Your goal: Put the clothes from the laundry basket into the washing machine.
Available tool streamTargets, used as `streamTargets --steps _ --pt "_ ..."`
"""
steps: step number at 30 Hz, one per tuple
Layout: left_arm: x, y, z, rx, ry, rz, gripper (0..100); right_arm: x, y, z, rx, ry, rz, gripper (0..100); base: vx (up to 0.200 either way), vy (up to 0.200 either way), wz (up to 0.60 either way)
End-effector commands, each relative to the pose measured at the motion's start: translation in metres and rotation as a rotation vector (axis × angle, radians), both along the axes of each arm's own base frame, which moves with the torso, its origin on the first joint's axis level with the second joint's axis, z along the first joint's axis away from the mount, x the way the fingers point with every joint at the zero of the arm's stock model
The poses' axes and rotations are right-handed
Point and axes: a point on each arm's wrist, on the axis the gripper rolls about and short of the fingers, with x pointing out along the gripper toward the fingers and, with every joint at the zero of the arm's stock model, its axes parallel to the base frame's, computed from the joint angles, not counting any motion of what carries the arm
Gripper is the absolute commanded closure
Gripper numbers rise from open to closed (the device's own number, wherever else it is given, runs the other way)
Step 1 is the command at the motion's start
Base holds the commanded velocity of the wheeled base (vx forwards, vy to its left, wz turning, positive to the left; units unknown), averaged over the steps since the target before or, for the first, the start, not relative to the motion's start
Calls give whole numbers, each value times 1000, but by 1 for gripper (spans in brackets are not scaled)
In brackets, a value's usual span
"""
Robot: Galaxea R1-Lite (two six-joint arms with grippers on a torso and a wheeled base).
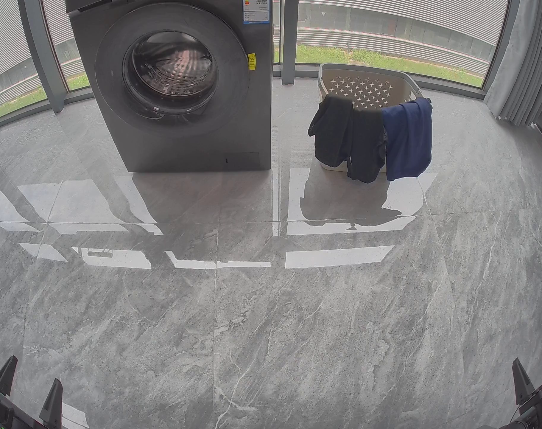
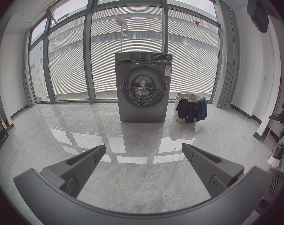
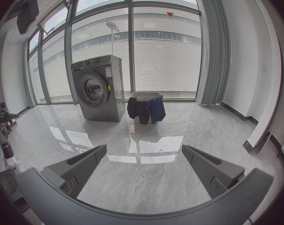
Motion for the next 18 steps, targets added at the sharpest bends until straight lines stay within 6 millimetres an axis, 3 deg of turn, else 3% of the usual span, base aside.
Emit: streamTargets --steps 1,10,18 --pt "0 0 -4 -1 -2 0 0 1 0 -5 -1 10 -1 0 0 0 0" --pt "0 0 -5 2 -1 0 0 1 0 -5 1 10 -1 0 0 0 0" --pt "0 0 -5 -1 1 0 0 1 0 -5 -1 10 -1 0 200 0 0"
